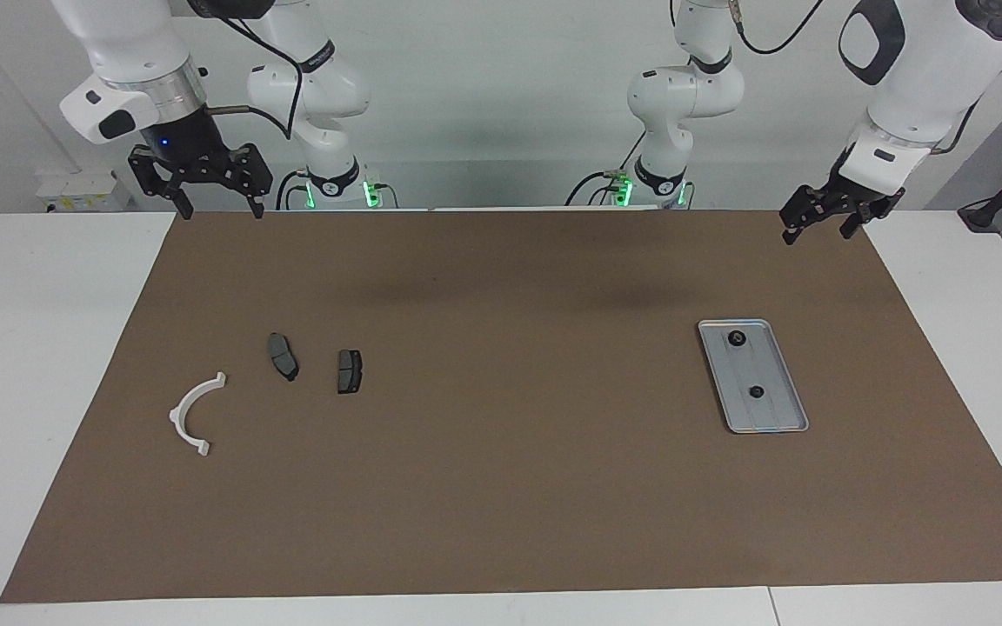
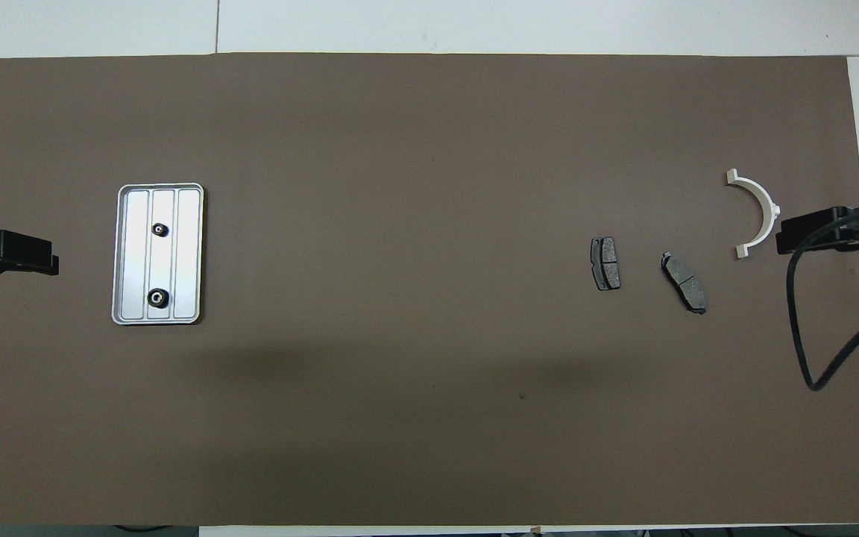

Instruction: Pick bearing gear from pile to tray

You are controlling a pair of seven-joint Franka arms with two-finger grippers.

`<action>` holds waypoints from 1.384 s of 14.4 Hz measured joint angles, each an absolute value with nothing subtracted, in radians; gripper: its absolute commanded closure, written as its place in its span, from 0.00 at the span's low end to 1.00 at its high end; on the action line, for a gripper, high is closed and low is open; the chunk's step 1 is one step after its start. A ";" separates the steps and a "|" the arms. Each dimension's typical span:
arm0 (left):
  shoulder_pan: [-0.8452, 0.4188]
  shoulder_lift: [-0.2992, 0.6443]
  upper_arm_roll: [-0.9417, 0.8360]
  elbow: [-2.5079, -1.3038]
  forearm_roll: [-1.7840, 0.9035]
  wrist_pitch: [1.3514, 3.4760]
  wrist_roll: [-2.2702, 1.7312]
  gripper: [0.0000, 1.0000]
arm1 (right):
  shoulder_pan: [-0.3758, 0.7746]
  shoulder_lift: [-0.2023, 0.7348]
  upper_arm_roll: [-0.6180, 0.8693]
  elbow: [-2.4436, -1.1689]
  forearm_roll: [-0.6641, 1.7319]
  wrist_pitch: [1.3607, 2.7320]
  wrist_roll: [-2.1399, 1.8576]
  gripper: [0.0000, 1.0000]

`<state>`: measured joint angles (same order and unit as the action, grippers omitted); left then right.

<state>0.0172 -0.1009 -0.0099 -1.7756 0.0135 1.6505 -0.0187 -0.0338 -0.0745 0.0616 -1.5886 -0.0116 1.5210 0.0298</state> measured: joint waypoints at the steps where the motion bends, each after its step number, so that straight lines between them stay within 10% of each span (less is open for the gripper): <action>1: 0.017 -0.098 -0.008 -1.778 0.013 1.678 -0.019 0.00 | -0.034 -0.075 0.062 -1.589 -0.012 1.521 0.030 0.00; 20: -0.009 -0.011 -0.006 -1.687 0.001 1.686 -0.021 0.00 | -0.036 -0.075 0.061 -1.591 -0.012 1.521 0.030 0.00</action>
<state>-0.0091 -0.0107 -0.0063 -1.6869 0.0005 1.6855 -0.0206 -0.0358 -0.0745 0.0607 -1.5906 -0.0115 1.5210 0.0298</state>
